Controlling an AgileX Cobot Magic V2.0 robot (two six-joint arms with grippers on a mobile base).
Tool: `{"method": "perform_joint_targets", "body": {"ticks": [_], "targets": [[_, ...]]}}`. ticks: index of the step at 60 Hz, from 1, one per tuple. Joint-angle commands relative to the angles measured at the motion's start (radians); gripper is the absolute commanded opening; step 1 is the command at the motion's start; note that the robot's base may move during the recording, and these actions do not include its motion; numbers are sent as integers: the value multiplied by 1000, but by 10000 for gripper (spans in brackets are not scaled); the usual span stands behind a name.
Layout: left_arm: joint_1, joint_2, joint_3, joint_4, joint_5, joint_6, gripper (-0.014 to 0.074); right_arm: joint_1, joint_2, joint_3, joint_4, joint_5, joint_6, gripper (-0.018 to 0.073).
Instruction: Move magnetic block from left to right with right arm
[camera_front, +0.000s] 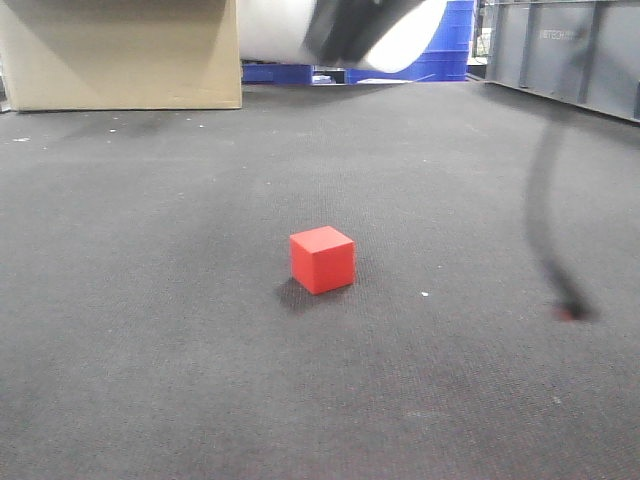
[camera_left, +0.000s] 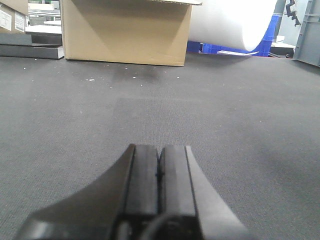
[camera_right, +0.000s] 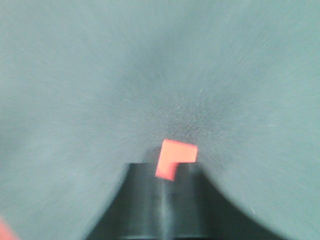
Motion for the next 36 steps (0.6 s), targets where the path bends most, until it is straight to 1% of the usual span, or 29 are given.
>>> {"method": "perform_joint_targets", "body": {"ticks": [1, 12, 24, 29, 36], "targets": [[1, -12, 9, 0, -90, -4, -116, -2, -136, 58, -1, -98, 1, 66], [1, -12, 9, 0, -90, -4, -116, -2, -357, 313, 11, -273, 1, 69], [1, -12, 9, 0, -90, -4, -116, -2, -633, 618, 49, -504, 1, 69], [1, -12, 9, 0, -90, -4, -116, -2, -732, 715, 75, -566, 1, 69], [1, -12, 9, 0, -90, -4, -116, -2, -884, 831, 106, -606, 1, 69]]}}
